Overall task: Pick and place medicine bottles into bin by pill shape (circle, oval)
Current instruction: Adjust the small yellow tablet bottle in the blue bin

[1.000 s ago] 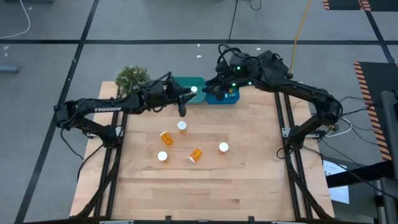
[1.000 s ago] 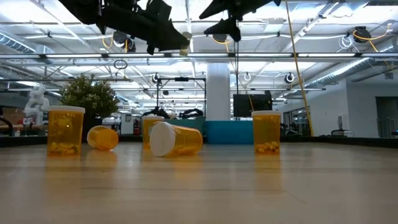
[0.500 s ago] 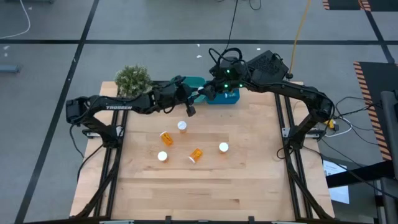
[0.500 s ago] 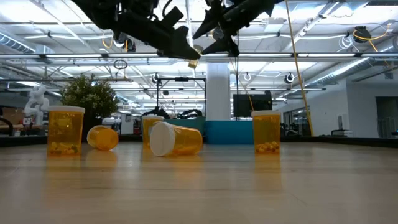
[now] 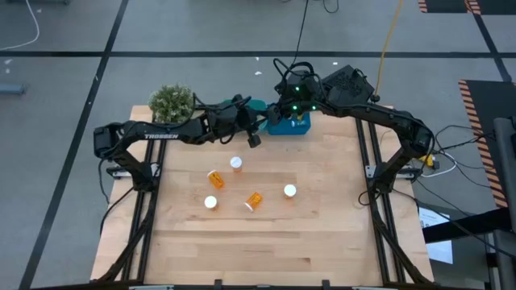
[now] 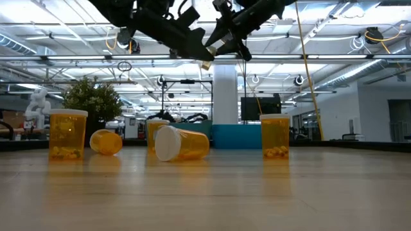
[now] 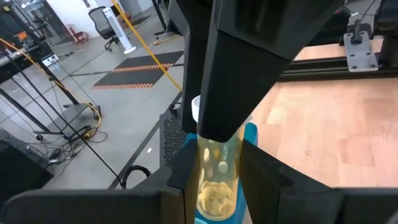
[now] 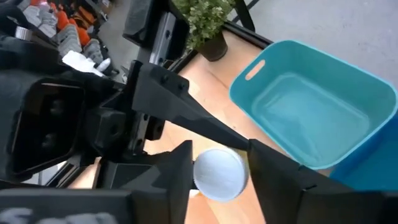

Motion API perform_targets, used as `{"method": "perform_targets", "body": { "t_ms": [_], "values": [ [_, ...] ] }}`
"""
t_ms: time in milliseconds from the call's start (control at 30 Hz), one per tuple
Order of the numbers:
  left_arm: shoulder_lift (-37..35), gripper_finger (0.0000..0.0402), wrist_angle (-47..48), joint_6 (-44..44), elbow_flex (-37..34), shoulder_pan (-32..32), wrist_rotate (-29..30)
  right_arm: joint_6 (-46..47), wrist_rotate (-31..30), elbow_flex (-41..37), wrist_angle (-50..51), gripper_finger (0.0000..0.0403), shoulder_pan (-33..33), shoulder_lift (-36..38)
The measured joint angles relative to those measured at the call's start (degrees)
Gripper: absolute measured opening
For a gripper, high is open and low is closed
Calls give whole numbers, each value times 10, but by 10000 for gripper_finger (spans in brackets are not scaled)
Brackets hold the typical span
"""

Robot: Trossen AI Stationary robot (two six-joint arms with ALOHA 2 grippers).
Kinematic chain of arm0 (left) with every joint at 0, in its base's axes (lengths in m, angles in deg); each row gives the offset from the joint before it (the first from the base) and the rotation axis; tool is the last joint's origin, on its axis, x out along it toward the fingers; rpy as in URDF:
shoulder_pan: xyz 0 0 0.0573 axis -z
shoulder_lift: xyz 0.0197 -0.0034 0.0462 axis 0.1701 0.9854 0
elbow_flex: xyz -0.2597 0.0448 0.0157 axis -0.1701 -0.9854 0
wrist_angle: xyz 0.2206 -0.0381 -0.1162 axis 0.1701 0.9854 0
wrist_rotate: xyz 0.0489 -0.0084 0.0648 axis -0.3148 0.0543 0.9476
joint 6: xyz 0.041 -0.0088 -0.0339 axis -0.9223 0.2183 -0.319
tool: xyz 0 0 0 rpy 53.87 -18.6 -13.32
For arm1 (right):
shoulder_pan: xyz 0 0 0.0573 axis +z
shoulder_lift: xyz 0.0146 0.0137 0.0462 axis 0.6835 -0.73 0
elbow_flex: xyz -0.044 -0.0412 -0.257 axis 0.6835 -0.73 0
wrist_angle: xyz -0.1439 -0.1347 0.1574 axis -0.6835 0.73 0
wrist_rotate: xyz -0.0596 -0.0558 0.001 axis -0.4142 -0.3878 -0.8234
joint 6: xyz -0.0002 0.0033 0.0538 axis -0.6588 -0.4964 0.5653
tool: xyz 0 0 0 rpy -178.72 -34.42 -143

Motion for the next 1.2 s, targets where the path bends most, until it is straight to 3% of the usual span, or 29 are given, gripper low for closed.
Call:
{"method": "perform_targets", "body": {
  "t_ms": [267, 600, 900, 1200],
  "values": [
    [0, 99, 6, 4, 0, 0, 2, 12, 3, 0, 1, 107, -3, 0],
    [0, 99, 8, 6, 0, 0, 1, 50, 11, 0, 5, 124, -3, 0],
    [-1, 99, 16, 4, 0, -1, 24, 89, 33, 0, 18, 197, -3, 0],
    [-1, 99, 17, -4, 0, -2, 25, 100, 36, 0, 14, 169, -10, 0]
  ]
}}
